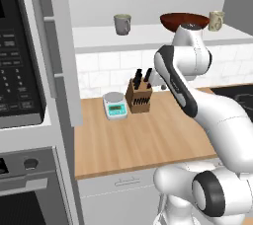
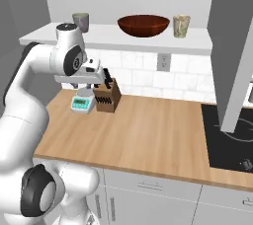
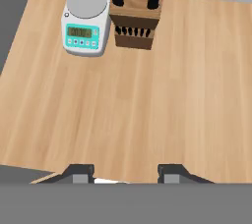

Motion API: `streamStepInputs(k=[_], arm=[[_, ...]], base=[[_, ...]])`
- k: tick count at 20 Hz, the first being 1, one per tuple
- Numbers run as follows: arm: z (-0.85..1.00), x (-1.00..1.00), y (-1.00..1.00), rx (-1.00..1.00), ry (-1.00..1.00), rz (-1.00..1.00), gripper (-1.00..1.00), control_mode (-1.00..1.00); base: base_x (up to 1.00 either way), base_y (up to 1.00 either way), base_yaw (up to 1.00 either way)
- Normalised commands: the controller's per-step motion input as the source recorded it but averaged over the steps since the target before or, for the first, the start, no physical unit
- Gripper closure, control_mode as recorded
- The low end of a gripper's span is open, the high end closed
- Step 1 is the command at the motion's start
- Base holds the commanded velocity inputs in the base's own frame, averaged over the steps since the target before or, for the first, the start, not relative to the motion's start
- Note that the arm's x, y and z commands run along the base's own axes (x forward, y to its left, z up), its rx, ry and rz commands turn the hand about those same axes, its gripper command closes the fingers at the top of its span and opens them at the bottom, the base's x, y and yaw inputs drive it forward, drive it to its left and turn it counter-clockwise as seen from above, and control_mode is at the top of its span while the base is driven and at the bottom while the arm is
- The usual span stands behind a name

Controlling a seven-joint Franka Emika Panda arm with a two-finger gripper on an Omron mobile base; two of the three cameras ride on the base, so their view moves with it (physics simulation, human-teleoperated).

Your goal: Gather all objects into one cabinet and sort the glasses and bowls to opposite sides.

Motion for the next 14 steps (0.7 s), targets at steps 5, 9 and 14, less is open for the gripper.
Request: streamStepInputs(k=[5,9,14], arm=[[-0.13,-0.61,0.00,-0.03,0.00,-0.04,-1.00,-1.00],[-0.20,-0.97,0.00,-0.04,-0.09,-0.06,-1.00,-1.00],[0.00,0.00,0.00,0.00,0.00,0.00,-1.00,1.00]], base=[[0.00,0.00,0.00],[0.00,0.00,0.00],[-0.93,-0.15,0.00]])
